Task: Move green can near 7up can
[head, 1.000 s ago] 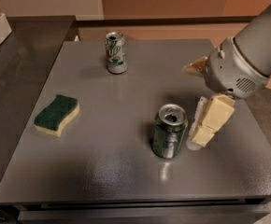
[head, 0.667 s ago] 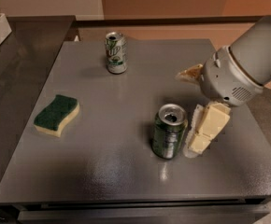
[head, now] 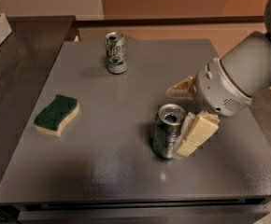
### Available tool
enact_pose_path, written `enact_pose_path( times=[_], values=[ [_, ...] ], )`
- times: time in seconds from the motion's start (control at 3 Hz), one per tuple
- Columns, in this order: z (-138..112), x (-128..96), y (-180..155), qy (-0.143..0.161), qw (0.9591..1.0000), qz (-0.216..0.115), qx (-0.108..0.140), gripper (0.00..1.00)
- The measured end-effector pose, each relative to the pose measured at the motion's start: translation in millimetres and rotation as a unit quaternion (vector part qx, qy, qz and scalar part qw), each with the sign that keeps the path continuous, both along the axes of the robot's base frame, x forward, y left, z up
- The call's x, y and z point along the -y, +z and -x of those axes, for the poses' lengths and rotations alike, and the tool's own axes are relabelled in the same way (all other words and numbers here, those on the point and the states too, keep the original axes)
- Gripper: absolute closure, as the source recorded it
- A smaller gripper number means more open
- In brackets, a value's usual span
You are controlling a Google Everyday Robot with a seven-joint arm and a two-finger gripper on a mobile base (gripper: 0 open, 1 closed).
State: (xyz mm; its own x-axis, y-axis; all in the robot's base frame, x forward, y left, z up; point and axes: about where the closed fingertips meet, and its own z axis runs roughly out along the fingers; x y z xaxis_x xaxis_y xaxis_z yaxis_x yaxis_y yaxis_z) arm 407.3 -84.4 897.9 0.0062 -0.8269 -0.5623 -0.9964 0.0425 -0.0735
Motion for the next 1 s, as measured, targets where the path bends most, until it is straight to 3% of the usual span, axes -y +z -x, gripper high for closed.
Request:
enact_pose_path(
  times=[0.67,1.0],
  values=[
    [-2.5,-6.4,1.4,0.003,0.9999,-0.01,-0.003,0.65],
    [-21.1,-11.5,11.4,-0.023,0.9997,-0.007,0.01,0.88]
  ],
)
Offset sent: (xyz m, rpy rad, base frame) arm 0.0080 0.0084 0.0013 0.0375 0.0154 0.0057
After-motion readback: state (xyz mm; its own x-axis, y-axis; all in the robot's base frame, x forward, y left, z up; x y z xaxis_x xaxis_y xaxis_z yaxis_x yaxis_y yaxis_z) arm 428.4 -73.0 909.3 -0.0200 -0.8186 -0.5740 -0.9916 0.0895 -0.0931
